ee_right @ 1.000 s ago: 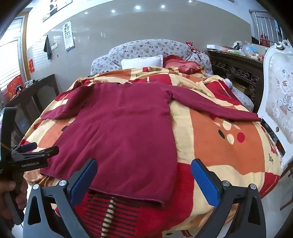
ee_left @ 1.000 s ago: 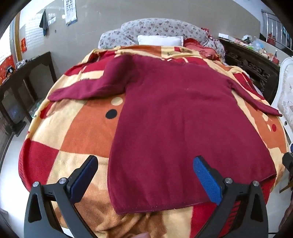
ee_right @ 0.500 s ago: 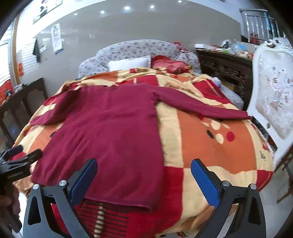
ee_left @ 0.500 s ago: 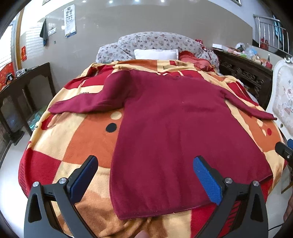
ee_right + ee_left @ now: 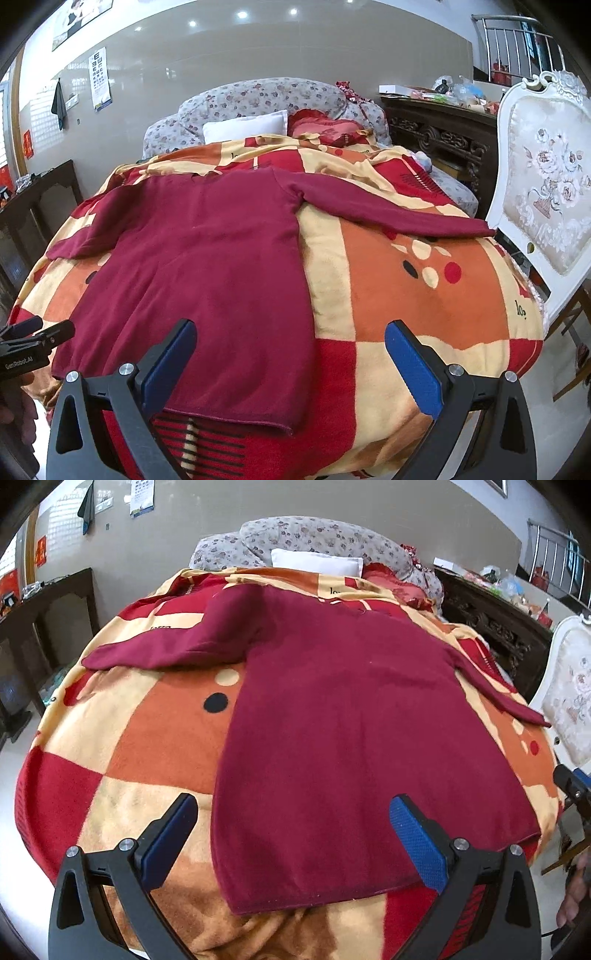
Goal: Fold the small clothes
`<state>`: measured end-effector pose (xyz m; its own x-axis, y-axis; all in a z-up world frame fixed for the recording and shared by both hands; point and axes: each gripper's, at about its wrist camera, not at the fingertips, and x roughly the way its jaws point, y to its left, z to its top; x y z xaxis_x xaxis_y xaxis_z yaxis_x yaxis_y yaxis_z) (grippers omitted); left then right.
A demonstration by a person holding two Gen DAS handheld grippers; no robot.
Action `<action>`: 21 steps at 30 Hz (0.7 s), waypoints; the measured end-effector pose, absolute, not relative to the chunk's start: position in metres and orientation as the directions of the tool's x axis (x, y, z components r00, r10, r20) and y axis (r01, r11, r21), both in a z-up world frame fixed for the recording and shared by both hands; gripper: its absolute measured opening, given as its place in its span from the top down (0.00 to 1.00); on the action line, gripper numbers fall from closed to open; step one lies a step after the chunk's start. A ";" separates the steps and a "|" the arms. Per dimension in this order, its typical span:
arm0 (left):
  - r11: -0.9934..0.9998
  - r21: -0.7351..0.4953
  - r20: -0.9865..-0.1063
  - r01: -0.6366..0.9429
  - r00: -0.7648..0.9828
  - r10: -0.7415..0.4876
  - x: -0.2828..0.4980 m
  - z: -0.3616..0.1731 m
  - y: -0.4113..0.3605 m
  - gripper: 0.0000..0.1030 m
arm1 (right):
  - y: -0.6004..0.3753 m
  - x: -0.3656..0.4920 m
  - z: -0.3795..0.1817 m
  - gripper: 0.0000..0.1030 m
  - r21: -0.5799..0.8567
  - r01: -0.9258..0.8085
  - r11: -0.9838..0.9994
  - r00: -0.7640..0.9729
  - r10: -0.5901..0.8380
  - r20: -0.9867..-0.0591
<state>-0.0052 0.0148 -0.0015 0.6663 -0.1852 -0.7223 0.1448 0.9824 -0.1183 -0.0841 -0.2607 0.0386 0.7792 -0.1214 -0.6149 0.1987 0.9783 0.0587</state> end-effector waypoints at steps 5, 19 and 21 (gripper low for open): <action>0.959 -0.244 -0.760 0.142 0.586 -0.280 0.008 -0.015 0.025 0.00 | -0.261 -0.084 0.040 0.00 0.061 0.201 0.978 0.779 -0.122 -0.615; 0.957 -0.161 -0.788 0.240 0.553 -0.271 -0.004 -0.024 0.000 0.00 | -0.255 -0.081 0.045 0.00 0.062 0.191 0.980 0.782 -0.114 -0.613; 0.969 -0.117 -0.763 0.218 0.604 -0.228 -0.005 -0.016 0.003 0.00 | -0.255 -0.081 0.045 0.00 0.063 0.193 0.979 0.782 -0.115 -0.612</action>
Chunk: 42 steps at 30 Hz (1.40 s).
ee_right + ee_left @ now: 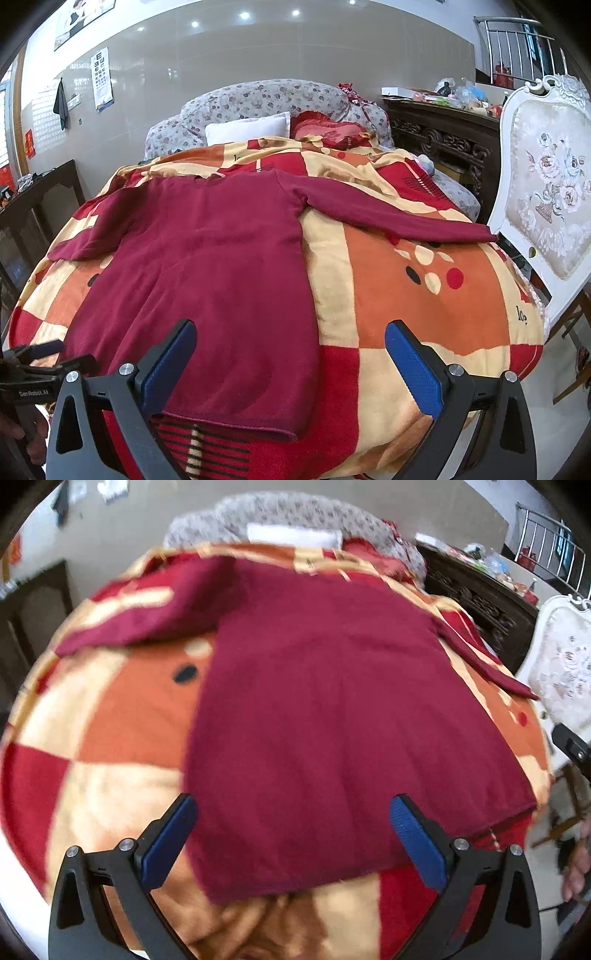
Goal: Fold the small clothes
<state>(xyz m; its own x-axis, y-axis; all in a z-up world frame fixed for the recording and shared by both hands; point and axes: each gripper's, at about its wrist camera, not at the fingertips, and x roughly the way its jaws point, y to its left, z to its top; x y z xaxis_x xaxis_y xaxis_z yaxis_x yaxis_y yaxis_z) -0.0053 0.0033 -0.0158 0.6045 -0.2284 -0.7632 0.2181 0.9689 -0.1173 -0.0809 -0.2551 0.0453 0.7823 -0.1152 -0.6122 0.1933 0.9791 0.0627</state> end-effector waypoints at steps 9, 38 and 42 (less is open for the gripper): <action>0.978 -0.140 -0.700 0.157 0.683 -0.210 -0.006 0.005 0.024 0.00 | -0.255 -0.077 0.049 0.00 0.064 0.186 0.981 0.791 -0.111 -0.602; 0.989 -0.066 -0.768 0.132 0.626 -0.135 0.002 -0.019 0.020 0.00 | -0.251 -0.071 0.049 0.00 0.060 0.177 0.982 0.788 -0.105 -0.607; 0.987 -0.081 -0.764 0.137 0.627 -0.150 0.001 -0.018 0.022 0.00 | -0.251 -0.070 0.049 0.00 0.058 0.177 0.983 0.788 -0.106 -0.606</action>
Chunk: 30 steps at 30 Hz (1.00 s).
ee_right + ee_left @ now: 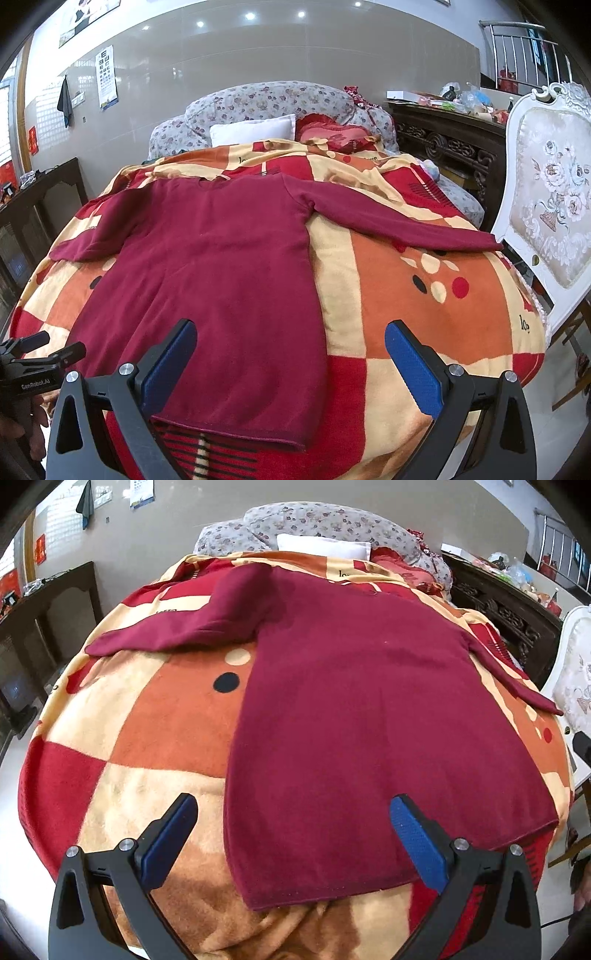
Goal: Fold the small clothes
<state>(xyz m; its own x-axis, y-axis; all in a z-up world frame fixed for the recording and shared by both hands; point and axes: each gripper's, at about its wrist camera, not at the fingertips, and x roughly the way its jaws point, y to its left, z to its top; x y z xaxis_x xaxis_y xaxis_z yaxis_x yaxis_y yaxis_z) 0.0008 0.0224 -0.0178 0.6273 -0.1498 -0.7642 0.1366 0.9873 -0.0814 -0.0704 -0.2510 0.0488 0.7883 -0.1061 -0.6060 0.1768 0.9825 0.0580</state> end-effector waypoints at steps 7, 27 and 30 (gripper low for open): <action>0.978 -0.117 -0.755 0.172 0.624 -0.200 0.000 -0.016 0.017 0.00 | -0.250 -0.071 0.049 0.00 0.057 0.173 0.983 0.789 -0.103 -0.606; 0.990 -0.031 -0.777 0.141 0.619 -0.112 0.017 -0.020 0.006 0.00 | -0.247 -0.067 0.042 0.00 0.062 0.165 0.984 0.781 -0.092 -0.618; 0.989 -0.043 -0.779 0.143 0.615 -0.122 0.019 -0.021 0.008 0.00 | -0.245 -0.065 0.042 0.00 0.059 0.161 0.985 0.780 -0.091 -0.620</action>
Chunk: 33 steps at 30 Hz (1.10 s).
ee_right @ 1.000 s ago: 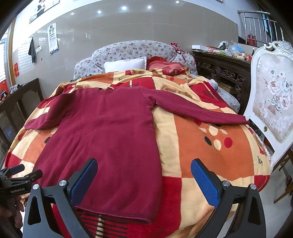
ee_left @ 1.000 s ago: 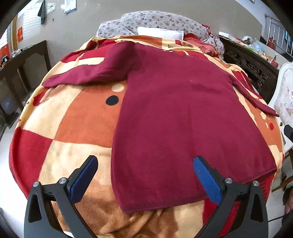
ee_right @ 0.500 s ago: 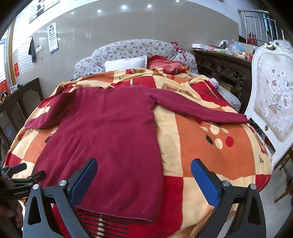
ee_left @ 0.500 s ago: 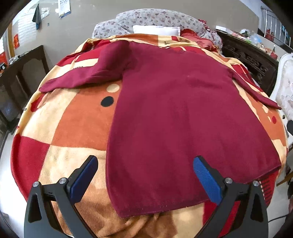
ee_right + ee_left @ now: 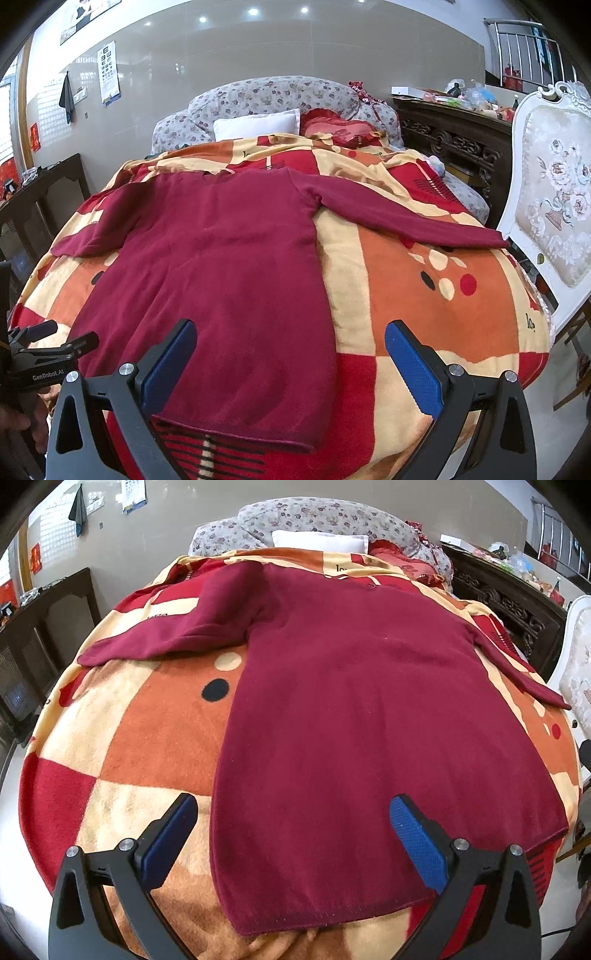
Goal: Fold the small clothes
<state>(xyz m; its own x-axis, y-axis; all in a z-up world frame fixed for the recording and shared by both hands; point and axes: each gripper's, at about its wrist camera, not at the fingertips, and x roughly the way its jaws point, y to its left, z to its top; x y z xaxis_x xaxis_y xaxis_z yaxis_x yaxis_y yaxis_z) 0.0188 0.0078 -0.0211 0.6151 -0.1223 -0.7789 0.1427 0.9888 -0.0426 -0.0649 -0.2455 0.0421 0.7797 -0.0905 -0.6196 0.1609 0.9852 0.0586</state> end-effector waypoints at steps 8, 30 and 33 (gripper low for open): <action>0.989 -0.043 -0.781 0.144 0.612 -0.123 0.022 -0.022 0.009 0.00 | -0.239 -0.061 0.044 0.00 0.046 0.147 0.988 0.781 -0.087 -0.619; 0.989 -0.047 -0.784 0.137 0.608 -0.122 0.030 -0.025 0.016 0.00 | -0.231 -0.048 0.048 0.00 0.040 0.126 0.991 0.782 -0.074 -0.618; 0.989 -0.054 -0.788 0.134 0.603 -0.125 0.034 -0.027 0.018 0.00 | -0.232 -0.046 0.048 0.00 0.040 0.124 0.991 0.782 -0.073 -0.619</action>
<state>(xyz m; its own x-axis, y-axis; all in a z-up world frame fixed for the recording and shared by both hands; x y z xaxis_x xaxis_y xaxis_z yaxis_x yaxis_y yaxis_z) 0.0339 0.0182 -0.0271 0.6030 -0.1251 -0.7879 0.1344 0.9894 -0.0543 -0.0465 -0.2318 0.0479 0.7819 -0.0733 -0.6191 0.1243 0.9914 0.0397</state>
